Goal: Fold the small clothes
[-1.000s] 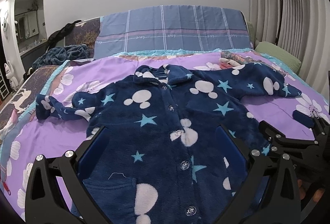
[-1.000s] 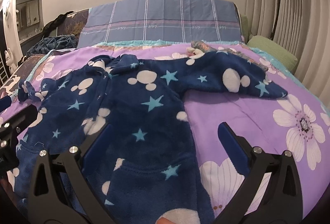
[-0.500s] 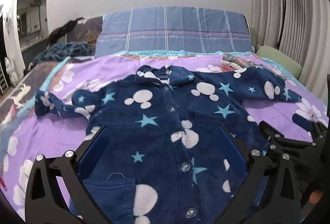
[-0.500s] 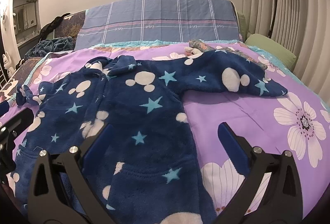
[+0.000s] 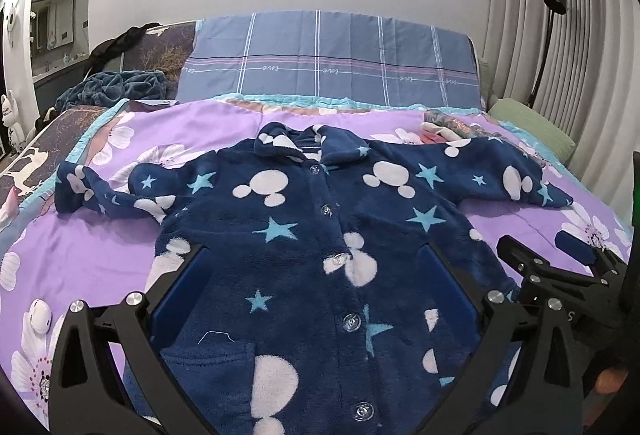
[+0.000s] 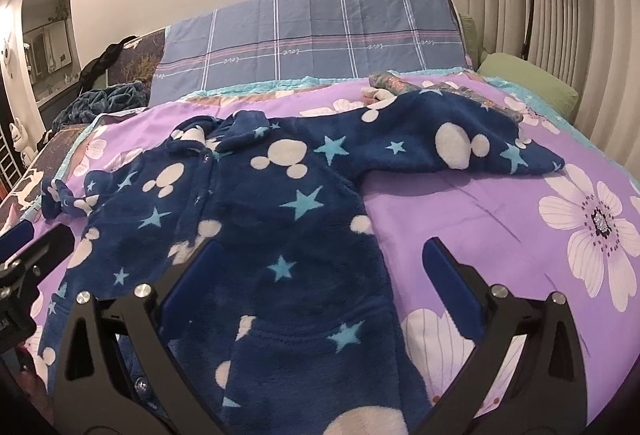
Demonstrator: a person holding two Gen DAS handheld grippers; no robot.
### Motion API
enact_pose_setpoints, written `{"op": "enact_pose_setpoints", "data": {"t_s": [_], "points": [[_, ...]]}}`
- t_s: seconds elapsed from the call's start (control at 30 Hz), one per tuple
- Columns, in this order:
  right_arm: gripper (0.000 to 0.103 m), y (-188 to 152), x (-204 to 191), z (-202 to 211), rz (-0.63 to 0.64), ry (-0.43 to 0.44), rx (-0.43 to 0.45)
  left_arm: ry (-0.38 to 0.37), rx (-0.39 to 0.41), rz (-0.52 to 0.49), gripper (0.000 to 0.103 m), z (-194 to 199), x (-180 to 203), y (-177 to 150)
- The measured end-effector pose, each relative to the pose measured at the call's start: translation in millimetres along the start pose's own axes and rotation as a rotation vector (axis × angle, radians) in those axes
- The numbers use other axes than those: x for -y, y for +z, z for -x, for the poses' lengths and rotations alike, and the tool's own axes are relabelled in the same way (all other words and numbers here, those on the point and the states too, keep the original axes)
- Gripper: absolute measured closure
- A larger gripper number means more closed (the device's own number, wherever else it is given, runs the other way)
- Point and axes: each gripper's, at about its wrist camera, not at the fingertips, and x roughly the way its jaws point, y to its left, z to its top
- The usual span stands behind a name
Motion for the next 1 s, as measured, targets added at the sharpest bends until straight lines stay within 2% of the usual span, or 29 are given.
{"op": "enact_pose_setpoints", "data": {"t_s": [0.07, 0.13, 0.17, 0.23, 0.37, 0.43, 0.47, 0.6, 0.63, 0.7, 0.83, 1.0], "points": [[0.002, -0.1, -0.8, 1.0, 0.013, -0.001, 0.001, -0.047, 0.000, 0.027, 0.001, -1.4, -8.1, 0.7], [0.002, -0.1, -1.2, 1.7, 0.027, -0.006, 0.007, -0.144, 0.018, 0.113, 0.001, -0.9, -26.3, 4.2], [0.002, -0.3, -1.5, 1.7, 0.032, -0.006, 0.009, -0.168, 0.022, 0.155, 0.001, -2.5, -35.6, 6.3], [0.002, -0.3, -1.9, -0.1, 0.041, -0.007, 0.004, -0.161, -0.001, 0.227, 0.001, -11.7, -58.3, 11.2], [0.002, -0.2, -2.6, -3.3, 0.048, -0.007, -0.003, -0.075, -0.086, 0.347, 0.001, -45.5, -114.6, 18.5], [0.002, -0.2, -2.4, -4.6, 0.049, -0.006, -0.005, 0.005, -0.145, 0.420, 0.015, -70.4, -153.2, 23.0], [0.002, -0.3, -2.9, -5.7, 0.050, -0.006, -0.006, 0.031, -0.166, 0.463, 0.017, -79.5, -171.6, 24.7], [0.002, -1.3, -3.2, -11.8, 0.055, -0.012, -0.018, 0.182, -0.248, 0.667, 0.045, -119.0, -257.9, 35.4], [0.002, -1.5, -3.1, -13.9, 0.058, -0.016, -0.022, 0.223, -0.272, 0.717, 0.048, -131.1, -283.7, 40.9], [0.002, -2.0, -2.5, -17.4, 0.061, -0.025, -0.027, 0.283, -0.307, 0.800, 0.048, -150.9, -324.5, 50.8], [0.002, -1.6, -0.5, -27.1, 0.052, -0.045, -0.039, 0.422, -0.354, 0.898, 0.045, -182.1, -383.4, 68.0], [0.002, -2.9, -2.4, -40.1, 0.045, -0.052, -0.065, 0.505, -0.431, 0.989, 0.044, -214.3, -428.3, 69.8]]}}
